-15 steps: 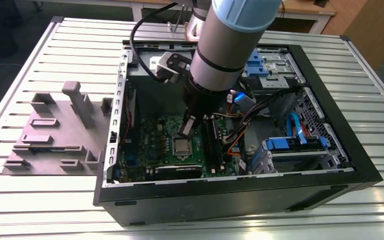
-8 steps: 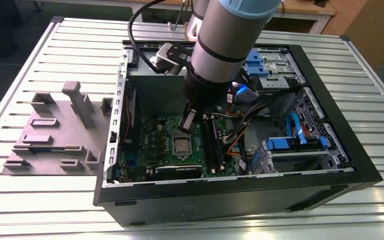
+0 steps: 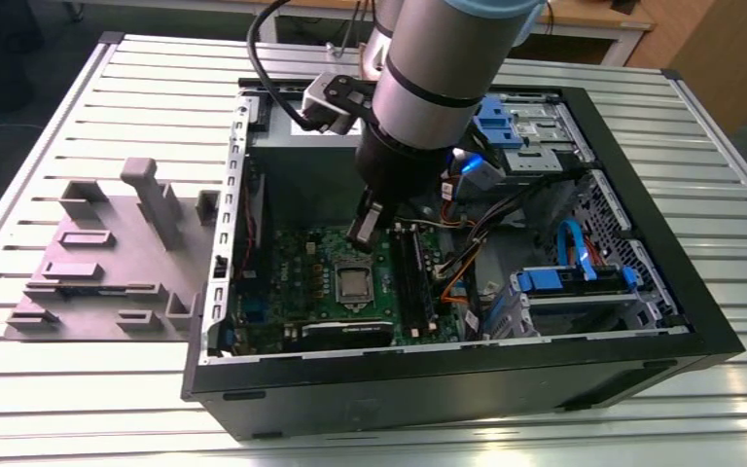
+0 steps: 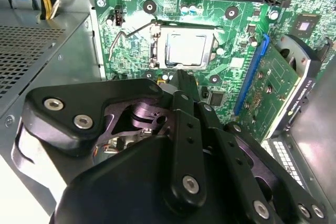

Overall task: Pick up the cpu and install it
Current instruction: 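Install the first cpu locking lever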

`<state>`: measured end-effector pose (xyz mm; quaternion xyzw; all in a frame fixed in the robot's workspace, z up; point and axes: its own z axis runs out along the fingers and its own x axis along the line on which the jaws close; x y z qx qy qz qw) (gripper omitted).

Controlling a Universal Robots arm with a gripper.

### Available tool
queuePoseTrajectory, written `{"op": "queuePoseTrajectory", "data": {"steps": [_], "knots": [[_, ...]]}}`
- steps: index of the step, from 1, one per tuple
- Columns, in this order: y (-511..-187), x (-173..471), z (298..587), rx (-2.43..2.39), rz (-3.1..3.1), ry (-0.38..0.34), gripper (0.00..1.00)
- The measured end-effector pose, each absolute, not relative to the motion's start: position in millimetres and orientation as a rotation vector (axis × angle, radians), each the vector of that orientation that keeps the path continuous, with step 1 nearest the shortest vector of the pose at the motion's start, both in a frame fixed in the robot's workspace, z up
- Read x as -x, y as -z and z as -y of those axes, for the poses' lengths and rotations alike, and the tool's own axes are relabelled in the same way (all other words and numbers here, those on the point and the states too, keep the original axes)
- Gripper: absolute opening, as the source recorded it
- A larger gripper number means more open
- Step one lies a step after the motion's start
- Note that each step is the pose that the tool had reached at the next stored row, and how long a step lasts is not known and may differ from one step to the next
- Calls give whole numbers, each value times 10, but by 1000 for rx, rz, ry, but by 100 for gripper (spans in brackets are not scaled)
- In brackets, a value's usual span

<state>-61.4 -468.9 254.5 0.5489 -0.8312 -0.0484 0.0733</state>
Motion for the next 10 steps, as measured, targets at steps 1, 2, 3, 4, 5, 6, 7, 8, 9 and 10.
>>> {"op": "queuePoseTrajectory", "data": {"steps": [1, 2, 3, 4, 5, 6, 7, 8, 9, 10], "knots": [[-2546, 614, 4689, -1648, 2496, 145, 10], [-2546, 614, 4689, -1648, 2496, 145, 10], [-2546, 614, 4689, -1648, 2496, 145, 10], [-2547, 614, 4689, -1648, 2496, 145, 10], [-2553, 614, 4688, -1648, 2496, 145, 10], [-2559, 614, 4689, -1648, 2496, 145, 10], [-2559, 614, 4688, -1648, 2496, 145, 10], [-2559, 614, 4688, -1648, 2496, 145, 10], [-2559, 614, 4688, -1648, 2496, 146, 10], [-2559, 614, 4688, -1648, 2496, 145, 10]]}}
